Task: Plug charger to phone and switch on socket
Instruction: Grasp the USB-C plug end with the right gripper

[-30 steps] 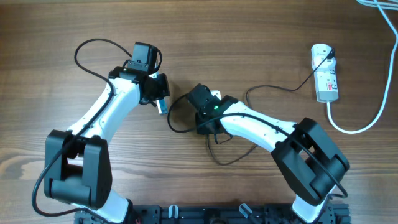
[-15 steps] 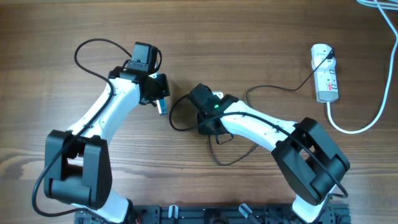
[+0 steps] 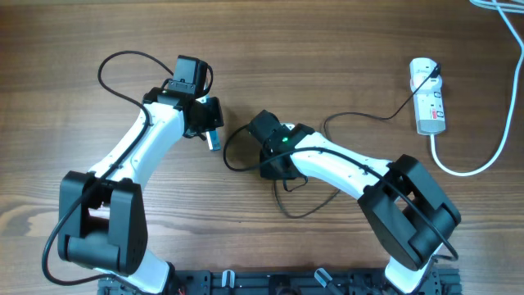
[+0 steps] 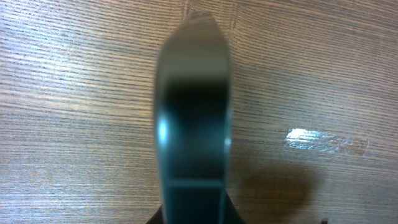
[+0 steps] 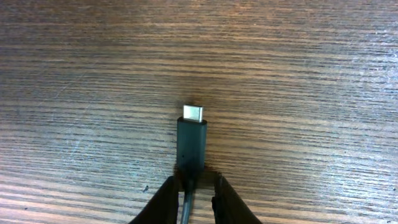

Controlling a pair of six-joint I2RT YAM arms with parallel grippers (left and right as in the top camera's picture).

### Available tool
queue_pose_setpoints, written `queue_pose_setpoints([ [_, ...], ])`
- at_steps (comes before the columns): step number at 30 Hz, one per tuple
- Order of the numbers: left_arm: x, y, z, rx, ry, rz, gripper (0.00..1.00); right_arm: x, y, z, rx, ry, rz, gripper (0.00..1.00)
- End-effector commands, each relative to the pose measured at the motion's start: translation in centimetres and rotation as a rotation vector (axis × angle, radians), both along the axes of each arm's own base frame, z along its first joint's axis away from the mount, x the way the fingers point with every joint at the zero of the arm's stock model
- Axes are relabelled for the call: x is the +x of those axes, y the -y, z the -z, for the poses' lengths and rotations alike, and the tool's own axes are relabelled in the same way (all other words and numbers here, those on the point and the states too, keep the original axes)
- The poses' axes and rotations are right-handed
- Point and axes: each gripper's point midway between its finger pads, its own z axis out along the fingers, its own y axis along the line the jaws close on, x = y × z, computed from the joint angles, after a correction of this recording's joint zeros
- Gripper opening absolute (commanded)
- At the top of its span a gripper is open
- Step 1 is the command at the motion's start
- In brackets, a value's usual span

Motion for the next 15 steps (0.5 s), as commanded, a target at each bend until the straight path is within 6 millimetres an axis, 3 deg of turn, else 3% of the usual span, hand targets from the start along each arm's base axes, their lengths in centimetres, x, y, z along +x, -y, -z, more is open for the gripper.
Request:
queue_pose_setpoints([
  [1,-0.13,0.16,0.23,-0.007,-0.009,-0.007,0.04,-0.64,0.15,1.08,-0.008,-0.045,0.011,0.09],
  [3,-0.13,0.16,0.23,-0.007,-0.009,-0.007,0.04,-0.49,0.08,1.06,-0.006,-0.037,0.008,0.05],
  [6,-0.12,0.15,0.23,-0.007,-0.009,-0.008,0.04,-0.44,0.04,1.05,-0.005,-0.035,0.004,0.05],
  [8,-0.12,0.15,0.23,-0.007,-0.009,-0.008,0.04,-0.42,0.01,1.05,-0.003,-0.034,0.004,0.21],
  [12,-0.12,0.16,0.22,-0.007,-0.009,-0.008,0.04,-0.26,-0.12,1.02,0.002,-0.027,0.004,0.26],
  [15,-0.11,0.14,0.22,-0.007,-0.009,-0.008,0.04,0.08,0.08,1.01,-0.011,-0.009,0.008,0.36],
])
